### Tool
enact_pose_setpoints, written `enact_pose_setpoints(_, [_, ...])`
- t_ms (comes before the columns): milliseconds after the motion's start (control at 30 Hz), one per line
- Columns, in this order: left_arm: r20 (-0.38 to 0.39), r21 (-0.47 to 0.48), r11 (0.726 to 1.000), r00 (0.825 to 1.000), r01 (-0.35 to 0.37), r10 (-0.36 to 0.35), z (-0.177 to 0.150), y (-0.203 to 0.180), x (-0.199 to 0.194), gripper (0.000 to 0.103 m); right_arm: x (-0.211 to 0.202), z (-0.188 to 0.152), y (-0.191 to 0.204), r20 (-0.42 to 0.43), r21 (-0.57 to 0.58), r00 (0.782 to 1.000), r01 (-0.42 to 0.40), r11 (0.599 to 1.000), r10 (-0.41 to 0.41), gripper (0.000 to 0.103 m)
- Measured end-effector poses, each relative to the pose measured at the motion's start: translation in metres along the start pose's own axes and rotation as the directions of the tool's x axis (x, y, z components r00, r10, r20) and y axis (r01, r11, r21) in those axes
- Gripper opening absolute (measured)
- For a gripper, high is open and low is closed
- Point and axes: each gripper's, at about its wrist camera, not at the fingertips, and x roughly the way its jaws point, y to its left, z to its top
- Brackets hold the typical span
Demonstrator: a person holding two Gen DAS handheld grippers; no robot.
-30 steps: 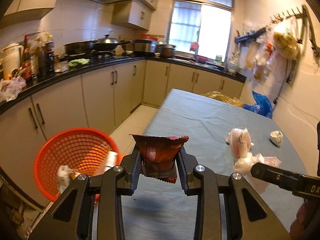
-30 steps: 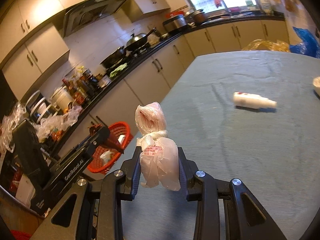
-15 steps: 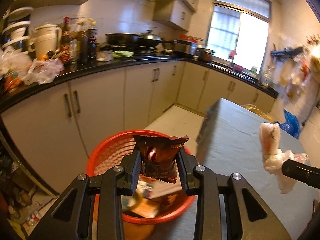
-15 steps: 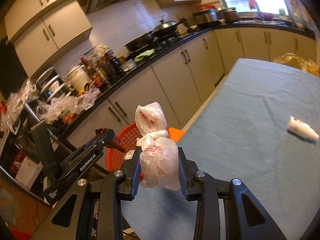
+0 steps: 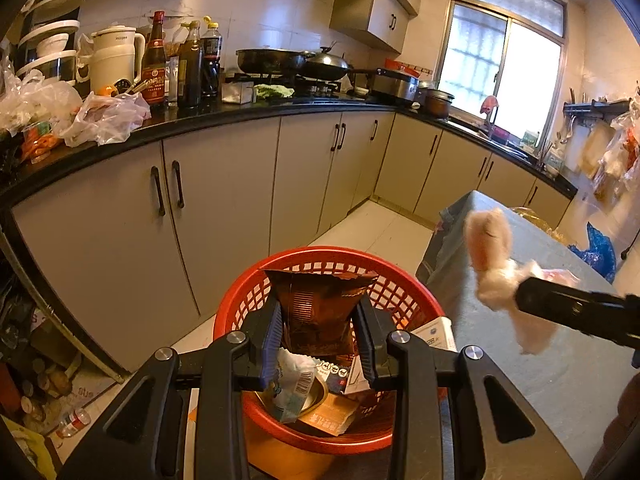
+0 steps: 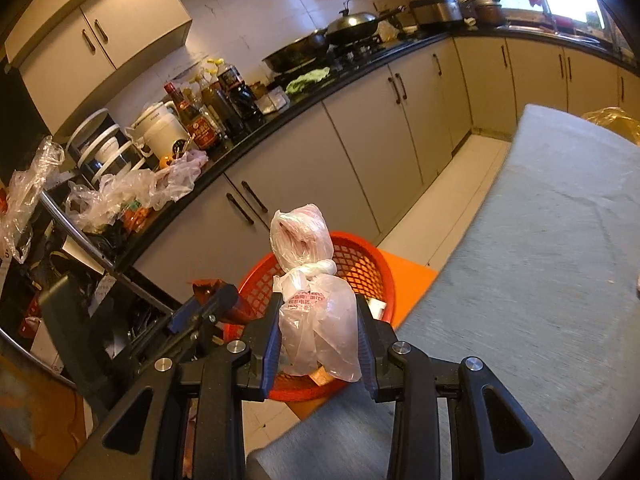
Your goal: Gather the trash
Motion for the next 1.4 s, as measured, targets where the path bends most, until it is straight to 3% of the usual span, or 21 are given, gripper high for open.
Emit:
enact_pose_setpoints(167, [-0.018, -0.001, 1.000, 1.000, 0.004, -0.004, -0.002, 0.000, 0.006, 0.032, 0.024, 0.008, 0.007, -0.020, 0.001, 1.000, 0.002, 1.000, -0.002, 0.040])
enact_pose_setpoints(233, [-0.020, -0.008, 1.000, 1.000, 0.004, -0.005, -0.002, -0.001, 0.007, 0.034, 0.028, 0.010, 0.006, -0.019, 0.004, 1.000, 0.005, 1.000, -0.005, 0.047])
enact_pose_setpoints(300, [-0.020, -0.009, 1.000, 1.000, 0.007, -0.007, -0.001, 0.000, 0.007, 0.045, 0.029, 0.012, 0.004, -0.017, 0.015, 1.000, -0.008, 1.000, 0.009, 0.052])
enact_pose_setpoints(367, [-0.009, -0.005, 1.000, 1.000, 0.002, -0.002, -0.001, -0.001, 0.004, 0.047, 0.024, 0.011, 0.000, -0.009, 0.018, 1.000, -0.014, 1.000, 0.015, 0.052])
enact_pose_setpoints(467, [0.008, -0.004, 1.000, 1.000, -0.002, 0.002, 0.001, -0.003, -0.001, 0.055, 0.013, 0.009, -0.007, 0.007, 0.034, 1.000, -0.019, 0.999, 0.019, 0.052])
enact_pose_setpoints(667, [0.019, 0.021, 1.000, 1.000, 0.024, -0.024, 0.002, -0.021, -0.009, 0.055, -0.020, -0.002, -0.034, 0.045, 0.084, 0.999, -0.007, 0.996, 0.003, 0.052])
enact_pose_setpoints(1033, [0.017, 0.160, 0.982, 0.994, 0.102, -0.107, -0.009, -0.093, -0.029, 0.058, -0.083, -0.023, -0.084, 0.116, 0.168, 0.991, 0.042, 0.985, -0.062, 0.053])
enact_pose_setpoints(1233, [-0.005, 0.273, 0.948, 0.986, 0.161, -0.166, -0.020, -0.148, -0.037, 0.060, -0.139, -0.039, -0.136, 0.179, 0.263, 0.970, 0.113, 0.958, -0.164, 0.053])
enact_pose_setpoints(1333, [-0.036, 0.328, 0.920, 0.976, 0.216, -0.216, -0.023, -0.180, -0.040, 0.063, -0.176, -0.046, -0.172, 0.208, 0.342, 0.941, 0.184, 0.921, -0.266, 0.053])
enact_pose_setpoints(1400, [-0.080, 0.359, 0.891, 0.960, 0.279, -0.268, -0.024, -0.204, -0.041, 0.063, -0.204, -0.049, -0.199, 0.212, 0.411, 0.911, 0.246, 0.878, -0.354, 0.053])
